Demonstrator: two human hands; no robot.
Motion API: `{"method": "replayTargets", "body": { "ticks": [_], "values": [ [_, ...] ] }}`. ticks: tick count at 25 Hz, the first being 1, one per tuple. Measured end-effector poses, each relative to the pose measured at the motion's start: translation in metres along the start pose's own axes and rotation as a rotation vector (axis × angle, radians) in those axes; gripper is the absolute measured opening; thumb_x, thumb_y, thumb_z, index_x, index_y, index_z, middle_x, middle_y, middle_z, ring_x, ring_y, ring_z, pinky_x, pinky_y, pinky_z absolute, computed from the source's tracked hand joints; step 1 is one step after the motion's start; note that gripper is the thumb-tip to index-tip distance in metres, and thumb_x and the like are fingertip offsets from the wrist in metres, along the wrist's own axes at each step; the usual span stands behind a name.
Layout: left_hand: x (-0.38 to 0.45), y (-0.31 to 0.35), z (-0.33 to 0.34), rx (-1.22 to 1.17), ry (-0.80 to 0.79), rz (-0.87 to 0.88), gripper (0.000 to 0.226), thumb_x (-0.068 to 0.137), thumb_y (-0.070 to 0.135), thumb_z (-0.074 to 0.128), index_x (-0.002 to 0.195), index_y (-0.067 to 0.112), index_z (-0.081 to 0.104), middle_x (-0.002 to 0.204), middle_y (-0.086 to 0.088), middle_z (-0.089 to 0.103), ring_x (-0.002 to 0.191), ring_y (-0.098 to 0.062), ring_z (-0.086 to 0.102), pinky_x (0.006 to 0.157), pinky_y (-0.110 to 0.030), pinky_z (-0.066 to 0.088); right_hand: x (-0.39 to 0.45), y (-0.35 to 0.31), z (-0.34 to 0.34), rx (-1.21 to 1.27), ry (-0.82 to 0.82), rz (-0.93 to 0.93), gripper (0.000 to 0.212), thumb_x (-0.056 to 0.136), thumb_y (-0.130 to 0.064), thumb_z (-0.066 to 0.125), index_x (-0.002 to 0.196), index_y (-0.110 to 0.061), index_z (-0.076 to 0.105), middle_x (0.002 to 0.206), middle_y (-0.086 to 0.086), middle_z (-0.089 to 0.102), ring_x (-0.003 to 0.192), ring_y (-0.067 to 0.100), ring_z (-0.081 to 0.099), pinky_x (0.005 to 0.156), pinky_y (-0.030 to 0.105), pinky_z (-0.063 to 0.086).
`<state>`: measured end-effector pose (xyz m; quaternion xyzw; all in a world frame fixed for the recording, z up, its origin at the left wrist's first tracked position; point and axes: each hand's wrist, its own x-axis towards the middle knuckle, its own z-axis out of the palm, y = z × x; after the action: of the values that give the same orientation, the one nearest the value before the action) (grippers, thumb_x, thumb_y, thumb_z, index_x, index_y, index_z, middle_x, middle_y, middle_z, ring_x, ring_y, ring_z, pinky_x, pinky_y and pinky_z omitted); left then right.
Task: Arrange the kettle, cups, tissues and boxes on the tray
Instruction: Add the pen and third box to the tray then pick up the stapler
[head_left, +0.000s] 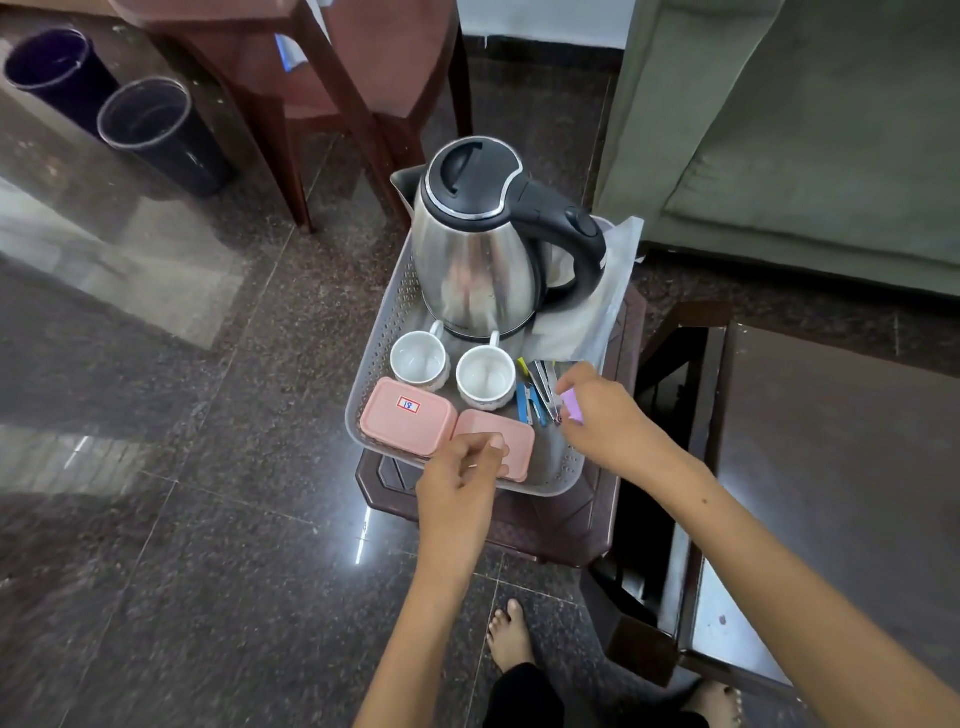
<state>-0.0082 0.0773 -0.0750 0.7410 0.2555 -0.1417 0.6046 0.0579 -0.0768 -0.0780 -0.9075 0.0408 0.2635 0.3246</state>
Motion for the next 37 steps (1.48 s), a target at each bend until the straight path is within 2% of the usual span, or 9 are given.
{"method": "replayTargets", "body": {
  "ticks": [3, 6, 8, 10, 13, 23, 29, 34, 37],
  "values": [
    [-0.001, -0.003, 0.001, 0.007, 0.015, 0.005, 0.016, 0.091, 0.023, 0.059, 0.101, 0.015, 0.068, 0.099, -0.002, 0.072, 0.092, -0.018, 0.068, 0.090, -0.047, 0.052, -0.013, -0.004, -0.002, -0.116, 0.036, -0.038, 0.035, 0.083, -0.014, 0.068, 0.109, -0.004, 0.047, 0.091, 0.010, 0.056, 0.089, 0.033, 0.057, 0.069, 0.031, 0.040],
    [-0.002, -0.005, 0.002, 0.000, 0.024, 0.005, 0.016, 0.091, 0.022, 0.059, 0.101, 0.014, 0.068, 0.098, -0.002, 0.073, 0.092, -0.019, 0.069, 0.090, -0.047, 0.052, -0.018, -0.010, 0.003, -0.302, 0.038, -0.125, 0.018, 0.086, -0.013, 0.063, 0.100, -0.003, 0.059, 0.103, 0.012, 0.054, 0.091, 0.036, 0.060, 0.071, 0.036, 0.044],
    [-0.003, -0.007, 0.002, 0.005, 0.028, 0.010, 0.015, 0.091, 0.023, 0.059, 0.101, 0.015, 0.068, 0.099, -0.001, 0.073, 0.093, -0.019, 0.068, 0.090, -0.048, 0.052, -0.017, -0.016, 0.011, -0.497, 0.031, -0.162, 0.018, 0.089, -0.014, 0.058, 0.104, -0.004, 0.059, 0.109, 0.012, 0.052, 0.092, 0.037, 0.061, 0.067, 0.035, 0.040],
    [-0.003, -0.008, 0.001, 0.012, 0.032, 0.015, 0.014, 0.091, 0.023, 0.059, 0.099, 0.017, 0.069, 0.098, -0.001, 0.073, 0.093, -0.019, 0.068, 0.089, -0.049, 0.052, -0.014, -0.020, 0.018, -0.661, 0.047, -0.173, 0.027, 0.087, -0.014, 0.060, 0.112, -0.008, 0.053, 0.108, 0.011, 0.059, 0.095, 0.035, 0.062, 0.064, 0.033, 0.036],
    [-0.003, -0.009, 0.000, 0.019, 0.038, 0.019, 0.013, 0.091, 0.024, 0.059, 0.098, 0.018, 0.068, 0.097, 0.001, 0.073, 0.093, -0.019, 0.068, 0.089, -0.049, 0.052, -0.007, -0.017, 0.028, -0.775, 0.016, -0.179, 0.028, 0.084, -0.007, 0.064, 0.110, -0.010, 0.056, 0.107, 0.009, 0.065, 0.099, 0.030, 0.063, 0.065, 0.031, 0.038],
    [-0.005, -0.009, 0.001, 0.009, 0.033, 0.023, 0.010, 0.091, 0.023, 0.059, 0.085, 0.027, 0.066, 0.091, 0.002, 0.074, 0.090, -0.018, 0.068, 0.088, -0.046, 0.053, -0.007, -0.005, 0.047, -0.731, 0.046, -0.129, 0.037, 0.080, -0.005, 0.067, 0.114, -0.010, 0.054, 0.108, 0.009, 0.065, 0.100, 0.027, 0.060, 0.073, 0.033, 0.048],
    [-0.005, -0.011, 0.004, 0.020, 0.038, 0.032, 0.008, 0.091, 0.022, 0.060, 0.087, 0.026, 0.066, 0.092, 0.001, 0.073, 0.091, -0.017, 0.068, 0.088, -0.044, 0.053, -0.007, -0.004, 0.045, -0.715, 0.064, -0.130, 0.033, 0.080, -0.003, 0.065, 0.111, -0.011, 0.058, 0.106, 0.008, 0.066, 0.099, 0.027, 0.060, 0.075, 0.034, 0.049],
    [-0.005, -0.008, 0.008, 0.021, 0.052, 0.041, 0.009, 0.091, 0.020, 0.060, 0.085, 0.026, 0.065, 0.089, -0.001, 0.073, 0.088, -0.019, 0.069, 0.085, -0.042, 0.054, -0.012, -0.001, 0.043, -0.691, 0.076, -0.178, 0.024, 0.083, -0.007, 0.062, 0.107, -0.009, 0.062, 0.102, 0.009, 0.068, 0.104, 0.028, 0.053, 0.083, 0.033, 0.044],
    [-0.003, -0.008, 0.009, 0.036, 0.055, 0.051, 0.007, 0.090, 0.020, 0.061, 0.091, 0.020, 0.068, 0.087, 0.000, 0.072, 0.087, -0.019, 0.068, 0.082, -0.042, 0.053, -0.015, -0.001, 0.041, -0.699, 0.069, -0.174, 0.023, 0.083, -0.009, 0.064, 0.106, -0.008, 0.063, 0.102, 0.010, 0.067, 0.104, 0.028, 0.053, 0.083, 0.033, 0.045]
  ]
}}
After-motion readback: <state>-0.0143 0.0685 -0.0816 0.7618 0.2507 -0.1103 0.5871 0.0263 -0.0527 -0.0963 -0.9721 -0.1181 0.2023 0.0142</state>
